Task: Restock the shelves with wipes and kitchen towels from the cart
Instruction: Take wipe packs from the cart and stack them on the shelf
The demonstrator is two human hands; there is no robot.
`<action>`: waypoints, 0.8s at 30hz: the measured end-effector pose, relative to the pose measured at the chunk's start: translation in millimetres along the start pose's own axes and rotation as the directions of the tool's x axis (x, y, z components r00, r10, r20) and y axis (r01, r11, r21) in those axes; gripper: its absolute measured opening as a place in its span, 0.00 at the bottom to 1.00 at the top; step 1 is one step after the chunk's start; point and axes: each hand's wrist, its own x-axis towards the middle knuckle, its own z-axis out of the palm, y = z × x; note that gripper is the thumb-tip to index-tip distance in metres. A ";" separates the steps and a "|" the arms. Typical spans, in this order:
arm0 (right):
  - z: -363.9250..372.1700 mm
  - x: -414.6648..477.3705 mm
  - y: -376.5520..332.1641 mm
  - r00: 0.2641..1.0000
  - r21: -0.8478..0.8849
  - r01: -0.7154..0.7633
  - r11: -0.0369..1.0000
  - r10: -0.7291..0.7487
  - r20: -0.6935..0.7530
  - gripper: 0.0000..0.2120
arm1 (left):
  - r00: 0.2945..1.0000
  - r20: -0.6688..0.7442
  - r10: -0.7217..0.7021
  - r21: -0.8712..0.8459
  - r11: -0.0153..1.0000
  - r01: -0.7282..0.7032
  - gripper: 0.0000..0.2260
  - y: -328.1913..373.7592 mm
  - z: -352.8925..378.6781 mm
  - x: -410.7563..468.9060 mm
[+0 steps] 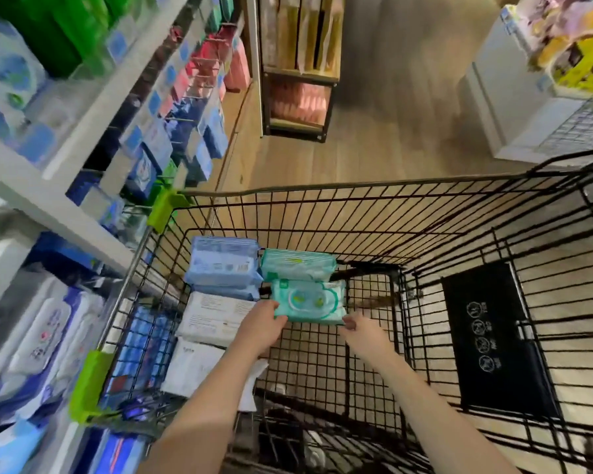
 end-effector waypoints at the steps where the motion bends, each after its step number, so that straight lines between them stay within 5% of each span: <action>1: 2.9 13.0 3.9 1.000 0.006 -0.027 1.000 0.027 0.010 0.15 | 0.999 0.026 -0.019 -0.009 1.000 0.019 0.16 -2.7 2.8 15.7; 5: 14.1 58.5 14.7 0.989 0.032 -0.139 0.990 0.137 0.051 0.20 | 0.991 0.083 -0.104 -0.060 0.992 0.109 0.10 -15.1 17.7 68.3; 11: 41.2 119.6 26.0 0.968 0.183 -0.251 0.951 0.240 0.077 0.18 | 0.975 0.129 -0.180 -0.070 0.979 0.190 0.15 -46.9 65.6 135.4; 24: 90.5 179.9 63.7 0.928 0.565 -0.350 0.747 0.357 0.102 0.26 | 0.931 -0.031 -0.364 0.099 0.926 0.365 0.23 -46.9 90.4 168.3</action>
